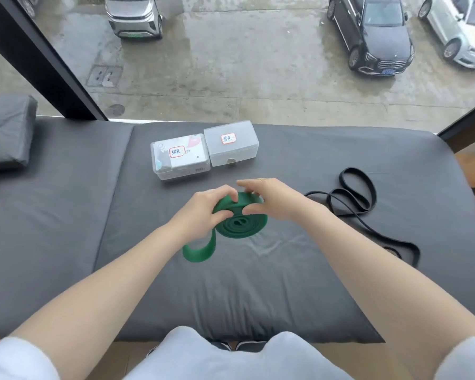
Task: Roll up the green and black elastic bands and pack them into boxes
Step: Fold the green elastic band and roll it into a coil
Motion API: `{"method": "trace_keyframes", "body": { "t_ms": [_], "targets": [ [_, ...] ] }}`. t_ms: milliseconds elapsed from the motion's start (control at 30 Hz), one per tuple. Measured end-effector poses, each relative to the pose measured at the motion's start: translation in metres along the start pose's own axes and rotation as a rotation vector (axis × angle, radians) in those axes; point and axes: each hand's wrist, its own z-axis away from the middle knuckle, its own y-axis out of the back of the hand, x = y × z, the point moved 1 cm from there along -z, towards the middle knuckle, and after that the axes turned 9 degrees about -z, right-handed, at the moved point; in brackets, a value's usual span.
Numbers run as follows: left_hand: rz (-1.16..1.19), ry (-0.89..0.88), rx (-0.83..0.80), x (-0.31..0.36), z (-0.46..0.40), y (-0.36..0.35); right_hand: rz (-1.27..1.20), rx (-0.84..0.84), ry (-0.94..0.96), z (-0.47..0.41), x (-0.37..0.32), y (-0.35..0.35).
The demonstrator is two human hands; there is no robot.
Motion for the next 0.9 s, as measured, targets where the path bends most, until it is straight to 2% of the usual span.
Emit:
{"method": "trace_keyframes", "body": {
  "t_ms": [100,267,433,533,667,767,900],
  "targets": [
    [0.109,0.103,0.014,-0.018,0.007,0.003,-0.083,0.027,-0.005,-0.005,-0.008,-0.016],
    [0.385,0.153,0.084,-0.039,0.019,0.007,-0.278,0.110,-0.040,-0.009,-0.011,-0.041],
    [0.785,0.260,0.160,-0.064,0.029,0.016,-0.870,0.285,-0.053,-0.011,-0.018,-0.056],
    [0.930,0.253,0.242,-0.071,0.032,0.019,-1.110,0.348,-0.074,-0.016,-0.025,-0.070],
    [0.996,0.235,0.337,-0.076,0.035,0.018,-1.342,0.385,-0.085,-0.023,-0.029,-0.092],
    [1.066,0.246,0.500,-0.074,0.035,0.014,-1.500,0.397,-0.085,-0.028,-0.037,-0.110],
    [1.004,0.314,0.642,-0.058,0.035,0.005,-1.628,0.430,-0.111,-0.034,-0.043,-0.123]
  ]
}}
